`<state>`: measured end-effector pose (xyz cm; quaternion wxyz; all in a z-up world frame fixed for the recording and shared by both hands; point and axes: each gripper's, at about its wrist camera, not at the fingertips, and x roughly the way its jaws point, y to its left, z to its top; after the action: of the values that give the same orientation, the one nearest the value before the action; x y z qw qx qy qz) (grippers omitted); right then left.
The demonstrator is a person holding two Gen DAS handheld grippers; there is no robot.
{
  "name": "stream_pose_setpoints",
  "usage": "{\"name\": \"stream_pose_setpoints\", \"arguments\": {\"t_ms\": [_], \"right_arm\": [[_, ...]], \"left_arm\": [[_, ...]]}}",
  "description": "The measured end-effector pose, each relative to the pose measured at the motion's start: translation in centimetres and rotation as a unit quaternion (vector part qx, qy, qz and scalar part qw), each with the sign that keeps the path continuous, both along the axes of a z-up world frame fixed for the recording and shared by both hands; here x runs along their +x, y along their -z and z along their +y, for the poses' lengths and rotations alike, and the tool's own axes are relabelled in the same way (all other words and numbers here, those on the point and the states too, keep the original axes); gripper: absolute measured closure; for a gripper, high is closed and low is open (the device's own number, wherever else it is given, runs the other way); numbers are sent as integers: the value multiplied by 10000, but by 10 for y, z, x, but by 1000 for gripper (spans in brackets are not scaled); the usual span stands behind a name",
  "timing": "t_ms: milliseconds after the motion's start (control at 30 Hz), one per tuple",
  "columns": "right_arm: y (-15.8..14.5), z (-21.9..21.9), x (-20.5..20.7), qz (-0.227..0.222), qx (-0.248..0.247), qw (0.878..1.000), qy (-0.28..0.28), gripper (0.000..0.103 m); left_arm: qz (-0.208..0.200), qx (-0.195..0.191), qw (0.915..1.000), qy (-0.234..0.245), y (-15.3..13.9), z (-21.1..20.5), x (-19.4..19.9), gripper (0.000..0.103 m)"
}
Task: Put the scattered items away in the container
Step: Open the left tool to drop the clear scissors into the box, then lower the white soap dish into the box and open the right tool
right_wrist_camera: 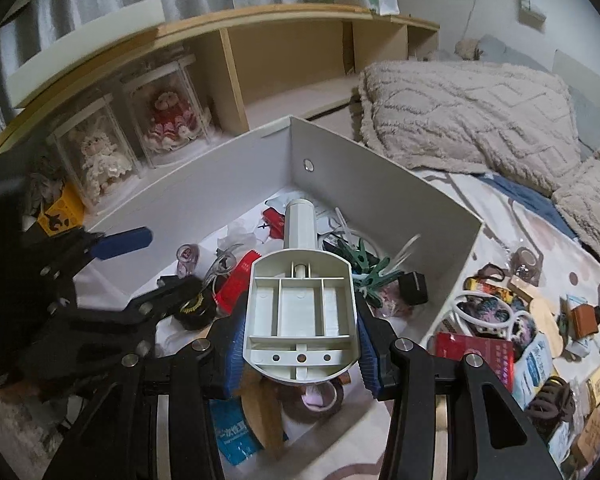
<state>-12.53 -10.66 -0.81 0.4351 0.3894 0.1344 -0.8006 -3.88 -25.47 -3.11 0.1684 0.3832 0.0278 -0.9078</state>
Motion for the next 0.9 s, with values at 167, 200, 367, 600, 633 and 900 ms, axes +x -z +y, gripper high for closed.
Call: {"name": "stream_pose_setpoints", "arguments": {"t_ms": [167,200,367,600,633,900], "right_arm": [[8,-23,-13,-189,273,9994,31,56],[10,-27,-16,-246,339,9991,47,56],[25,-40,-28,-551,584,9967,124,56],[42,-42,-24,-387,822,9958,90,55],[43,-41,-25,-403,820,9958,95,55],[35,-30,-23,-579,572,9966,152,55]], "left_arm": [[105,26,9999,88,-5,1,5,32],[122,4,9999,86,-6,1,6,32],[183,24,9998,39,-8,-3,9,32],[203,39,9998,36,-6,-7,10,32],[200,47,9998,38,-6,-7,10,32],[239,87,9997,23,-7,-7,11,32]]}}
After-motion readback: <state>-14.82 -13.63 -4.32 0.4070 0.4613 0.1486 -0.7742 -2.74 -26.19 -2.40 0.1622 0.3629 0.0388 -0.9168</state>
